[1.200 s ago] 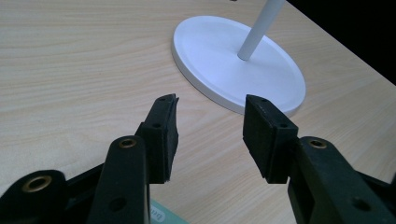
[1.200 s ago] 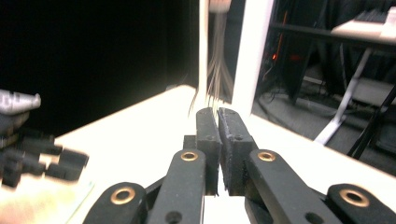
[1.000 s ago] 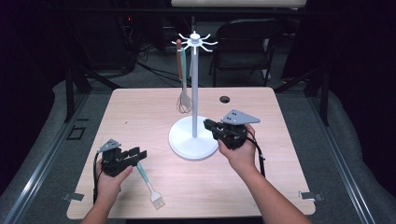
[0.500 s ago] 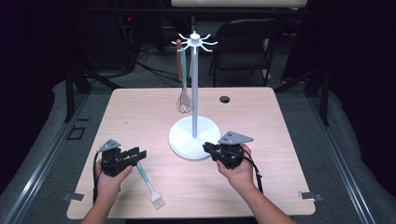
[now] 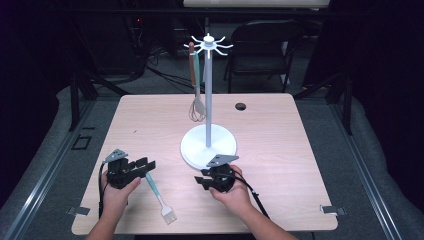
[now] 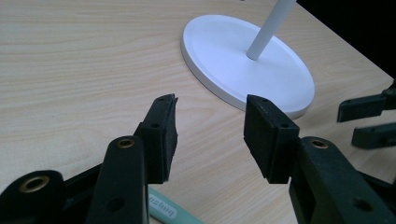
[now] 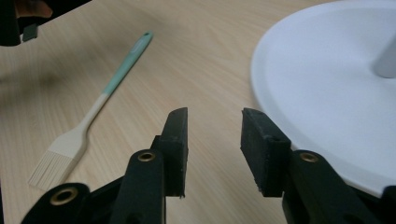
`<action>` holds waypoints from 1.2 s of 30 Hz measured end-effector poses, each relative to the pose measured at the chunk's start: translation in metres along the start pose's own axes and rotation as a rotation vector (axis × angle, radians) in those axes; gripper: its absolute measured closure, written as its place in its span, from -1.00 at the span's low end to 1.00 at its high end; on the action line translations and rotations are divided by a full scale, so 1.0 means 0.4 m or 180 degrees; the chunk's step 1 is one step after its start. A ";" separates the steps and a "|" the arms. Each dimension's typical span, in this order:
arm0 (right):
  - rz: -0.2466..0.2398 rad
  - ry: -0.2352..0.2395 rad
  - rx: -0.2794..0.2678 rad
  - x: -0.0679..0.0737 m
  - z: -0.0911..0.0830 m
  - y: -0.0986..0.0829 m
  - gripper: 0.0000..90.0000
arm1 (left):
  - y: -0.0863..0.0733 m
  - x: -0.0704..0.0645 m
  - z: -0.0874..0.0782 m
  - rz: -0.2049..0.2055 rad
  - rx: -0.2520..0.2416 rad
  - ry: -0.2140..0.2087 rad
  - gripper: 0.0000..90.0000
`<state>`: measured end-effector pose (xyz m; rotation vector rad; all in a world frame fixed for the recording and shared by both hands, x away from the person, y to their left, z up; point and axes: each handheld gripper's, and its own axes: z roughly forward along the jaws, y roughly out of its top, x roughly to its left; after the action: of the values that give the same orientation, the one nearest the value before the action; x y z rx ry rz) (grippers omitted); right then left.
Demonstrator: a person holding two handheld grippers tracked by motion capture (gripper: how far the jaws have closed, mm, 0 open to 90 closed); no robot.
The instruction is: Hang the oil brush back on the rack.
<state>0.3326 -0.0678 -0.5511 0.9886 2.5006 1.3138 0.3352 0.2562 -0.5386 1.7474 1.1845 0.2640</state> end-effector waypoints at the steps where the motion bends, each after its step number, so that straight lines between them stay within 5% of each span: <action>1: -0.0010 0.0033 0.0031 0.010 0.014 0.002 0.34 | 0.000 0.001 0.000 -0.0003 -0.0012 -0.0005 0.20; 14: -0.0326 0.0373 0.0215 0.185 0.184 0.021 0.27 | -0.005 0.001 0.005 0.0017 0.0043 0.0017 0.19; 22: -0.0715 0.0152 0.0290 0.249 0.226 0.009 0.48 | -0.004 0.001 0.004 0.0029 0.0046 0.0016 0.19; 27: -0.0768 0.0047 0.0259 0.242 0.209 -0.002 0.77 | -0.005 0.000 0.006 0.0045 0.0055 0.0013 0.19; 36: -0.0384 -0.0027 0.0296 0.123 0.111 -0.046 0.84 | -0.006 -0.005 0.009 0.0041 0.0053 0.0013 0.19</action>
<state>0.3041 -0.0148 -0.5843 0.8437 2.5909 1.1663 0.3351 0.2525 -0.5418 1.7702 1.1820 0.2661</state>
